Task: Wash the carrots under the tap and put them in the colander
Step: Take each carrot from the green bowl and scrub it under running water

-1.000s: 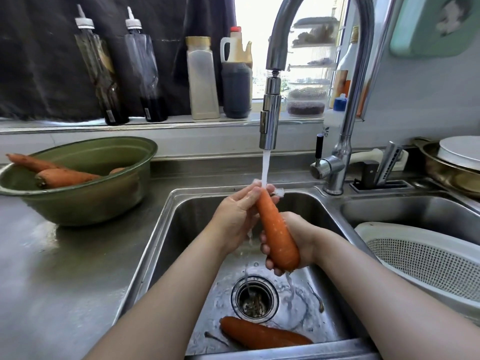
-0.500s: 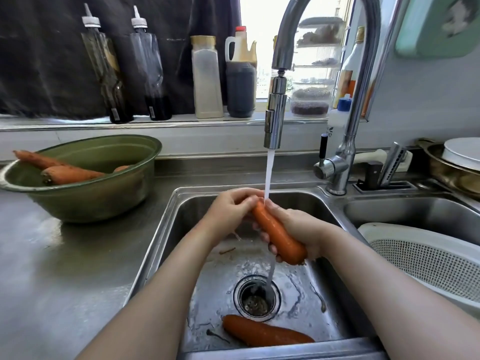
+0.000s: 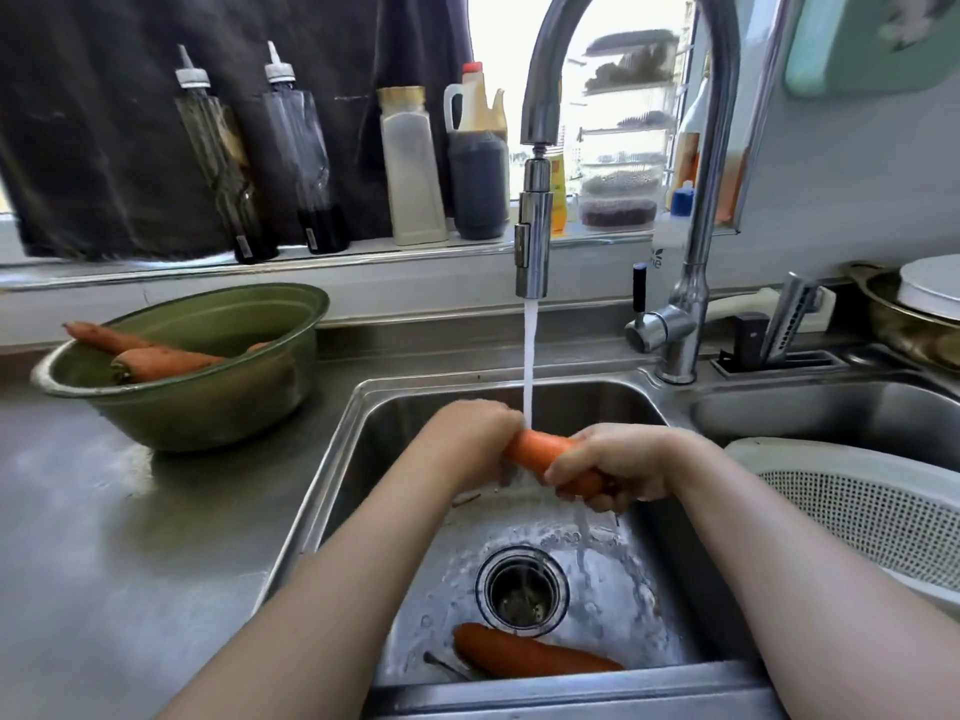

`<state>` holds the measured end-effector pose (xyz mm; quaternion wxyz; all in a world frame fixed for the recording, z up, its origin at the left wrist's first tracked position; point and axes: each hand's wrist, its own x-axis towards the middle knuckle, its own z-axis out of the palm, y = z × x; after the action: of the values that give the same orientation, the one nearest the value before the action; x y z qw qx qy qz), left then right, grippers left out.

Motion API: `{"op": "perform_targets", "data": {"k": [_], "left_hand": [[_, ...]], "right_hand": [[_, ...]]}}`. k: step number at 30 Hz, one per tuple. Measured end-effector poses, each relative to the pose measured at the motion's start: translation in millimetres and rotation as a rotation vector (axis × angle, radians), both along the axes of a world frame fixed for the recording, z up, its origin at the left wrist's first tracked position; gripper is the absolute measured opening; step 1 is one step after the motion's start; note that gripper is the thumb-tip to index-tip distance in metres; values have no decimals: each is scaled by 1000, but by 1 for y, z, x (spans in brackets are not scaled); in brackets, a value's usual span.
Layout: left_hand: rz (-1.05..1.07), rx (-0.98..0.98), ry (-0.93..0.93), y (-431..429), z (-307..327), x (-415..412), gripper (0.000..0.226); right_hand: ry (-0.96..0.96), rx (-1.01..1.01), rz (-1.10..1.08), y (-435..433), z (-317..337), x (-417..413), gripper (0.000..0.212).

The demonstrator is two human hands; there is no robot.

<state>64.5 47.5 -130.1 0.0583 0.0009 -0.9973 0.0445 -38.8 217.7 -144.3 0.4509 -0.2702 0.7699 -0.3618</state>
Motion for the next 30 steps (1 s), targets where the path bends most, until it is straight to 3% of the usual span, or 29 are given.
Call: {"op": "perform_targets", "data": {"k": [3,6,8,11,13,14,16,19,21,24,26,30], "left_hand": [[30,-19,-84,18,-9,-16,31],[147,33,-279,23,-5,-33,41],[238,334,-429,17,0,-40,42],[349,964,-760,0,9,-37,25],[344,1157,-804,-7,10,-32,18],[339,1087,-742,-6,8,-32,17],[302,621,-450,2,3,-34,11],[180,-71,-15,12,-7,-33,11],[10,-238,293,8,-14,-27,5],[-284,-322,580,-6,-21,-32,8],[-362,-292,533,-4,-21,-36,12],[-96,-304,51,23,-8,-37,18]], "right_hand": [[365,120,8,0,-2,-1,25],[713,150,-71,1,-4,0,33],[929,104,-110,2,-3,-1,35],[1130,-86,-84,-4,-1,-3,35],[1232,-125,-60,-11,3,-1,30],[1262,-100,-50,-13,4,1,26],[1235,-10,-68,-14,6,4,20],[939,39,-169,-9,6,5,16],[683,-18,-208,-8,7,8,17],[281,-96,-215,-7,8,11,13],[254,-100,-215,-5,6,9,11],[646,42,-177,-3,-1,5,15]]}}
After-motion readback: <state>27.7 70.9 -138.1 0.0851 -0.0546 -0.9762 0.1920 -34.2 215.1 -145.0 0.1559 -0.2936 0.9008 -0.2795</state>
